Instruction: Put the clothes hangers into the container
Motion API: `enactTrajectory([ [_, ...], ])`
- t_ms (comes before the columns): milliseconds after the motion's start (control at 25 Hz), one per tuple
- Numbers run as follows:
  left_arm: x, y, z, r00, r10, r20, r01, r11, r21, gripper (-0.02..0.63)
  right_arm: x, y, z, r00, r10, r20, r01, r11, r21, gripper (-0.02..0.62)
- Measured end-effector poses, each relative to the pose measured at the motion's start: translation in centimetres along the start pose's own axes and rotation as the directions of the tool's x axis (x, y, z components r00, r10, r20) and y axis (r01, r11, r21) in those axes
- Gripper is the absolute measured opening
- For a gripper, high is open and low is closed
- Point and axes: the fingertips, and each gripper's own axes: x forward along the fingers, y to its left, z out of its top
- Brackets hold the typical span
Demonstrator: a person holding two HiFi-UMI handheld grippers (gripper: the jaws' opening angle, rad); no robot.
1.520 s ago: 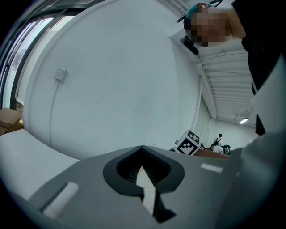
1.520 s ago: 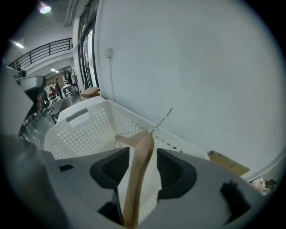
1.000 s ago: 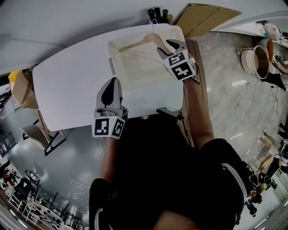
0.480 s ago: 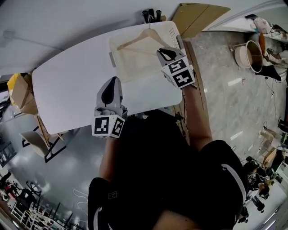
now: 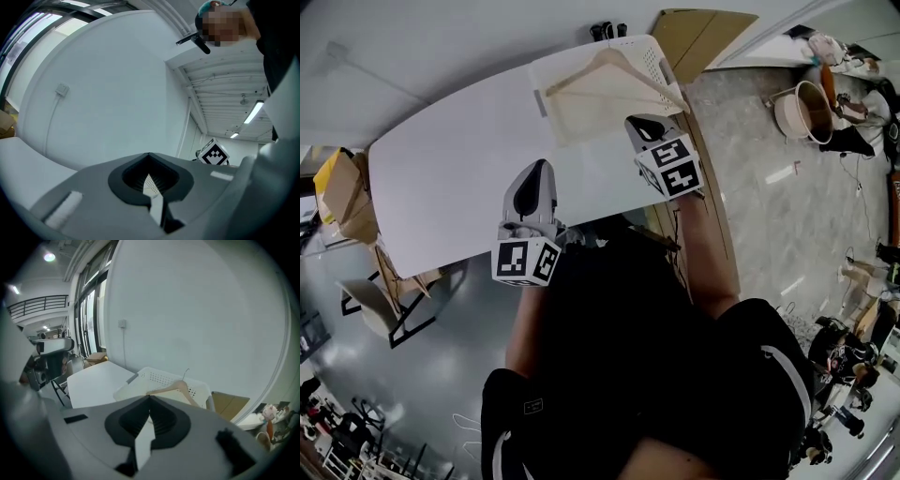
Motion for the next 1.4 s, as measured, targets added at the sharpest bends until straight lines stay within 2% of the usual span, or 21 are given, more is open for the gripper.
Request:
enactTrajectory([
  [320, -6.4, -1.1, -0.3, 0.999, -0.035, -0.006, 0.035, 0.999, -0.005, 0.006, -5.3, 6.0, -2.0, 0.996, -0.045, 0.072, 0.034, 0.99, 0.14, 0.017],
  [560, -8.5, -1.8, -0.4, 0.998, -0.062, -0.01, 0.062, 0.998, -0.004, 0.006, -8.6, 8.7, -3.1, 0.987, -0.106, 0.119, 0.078, 0.973, 0.215, 0.017],
  [760, -8.5, -3.2, -0.9, 0.996, -0.089, -0.017, 0.089, 0.996, -0.012, 0.006, -10.9, 9.2, -3.3, 0.978, -0.136, 0.156, 0.095, 0.964, 0.248, 0.017],
  [960, -7.7, -4.3, -1.0, 0.995, -0.099, -0.021, 0.098, 0.995, -0.008, 0.006, -12.1, 8.9, -4.2, 0.976, -0.131, 0.174, 0.076, 0.953, 0.292, 0.015],
  [1400, -7.0, -6.7, -1.8, 0.993, -0.11, -0.038, 0.111, 0.994, 0.009, 0.006, -13.3, 9.1, -6.0, 0.975, -0.114, 0.193, 0.054, 0.956, 0.288, 0.015],
])
